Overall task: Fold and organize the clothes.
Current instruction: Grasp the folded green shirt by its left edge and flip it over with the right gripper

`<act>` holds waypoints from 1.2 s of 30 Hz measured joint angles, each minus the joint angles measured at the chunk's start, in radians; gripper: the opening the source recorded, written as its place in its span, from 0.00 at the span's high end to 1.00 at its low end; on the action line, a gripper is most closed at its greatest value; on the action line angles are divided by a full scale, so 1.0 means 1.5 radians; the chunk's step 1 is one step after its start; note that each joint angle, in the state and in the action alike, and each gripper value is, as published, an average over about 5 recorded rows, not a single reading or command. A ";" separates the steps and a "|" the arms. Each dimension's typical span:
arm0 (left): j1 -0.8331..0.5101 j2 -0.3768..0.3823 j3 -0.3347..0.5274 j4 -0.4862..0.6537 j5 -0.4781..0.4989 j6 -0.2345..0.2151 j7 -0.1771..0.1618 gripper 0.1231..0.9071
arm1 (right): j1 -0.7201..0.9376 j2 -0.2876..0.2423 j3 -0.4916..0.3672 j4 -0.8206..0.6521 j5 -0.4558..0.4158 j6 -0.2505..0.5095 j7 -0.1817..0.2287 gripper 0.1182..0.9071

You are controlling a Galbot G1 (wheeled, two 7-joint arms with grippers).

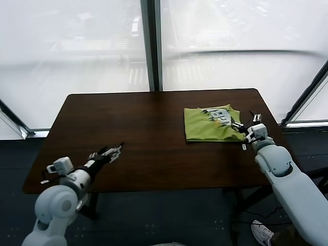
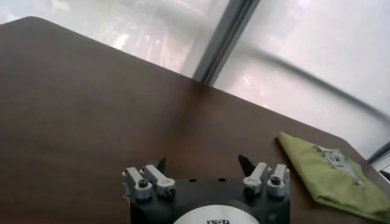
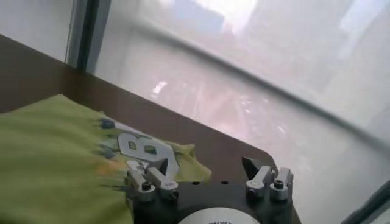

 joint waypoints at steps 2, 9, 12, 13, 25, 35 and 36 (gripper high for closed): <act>0.004 -0.001 -0.002 -0.006 0.001 0.000 0.000 0.00 | 0.013 0.019 -0.028 0.007 -0.011 -0.018 0.020 0.00; 0.020 -0.008 -0.007 -0.022 0.013 -0.003 0.000 0.00 | 0.067 0.095 -0.131 -0.006 -0.042 -0.065 0.066 0.00; 0.027 -0.015 -0.007 -0.023 0.019 -0.005 0.001 0.00 | 0.084 0.124 -0.164 -0.025 -0.058 -0.082 0.075 0.00; 0.029 -0.017 -0.007 -0.024 0.021 -0.006 0.002 0.00 | 0.089 0.133 -0.173 -0.033 -0.063 -0.089 0.080 0.00; 0.045 -0.032 -0.008 -0.025 0.041 -0.016 0.010 0.00 | 0.122 0.217 -0.213 -0.118 -0.092 -0.119 0.104 0.00; 0.046 -0.030 -0.008 -0.023 0.043 -0.019 0.012 0.00 | 0.134 0.257 -0.211 -0.167 -0.106 -0.147 0.124 0.01; 0.046 -0.029 -0.008 -0.023 0.043 -0.019 0.012 0.00 | 0.135 0.258 -0.210 -0.169 -0.106 -0.150 0.125 0.01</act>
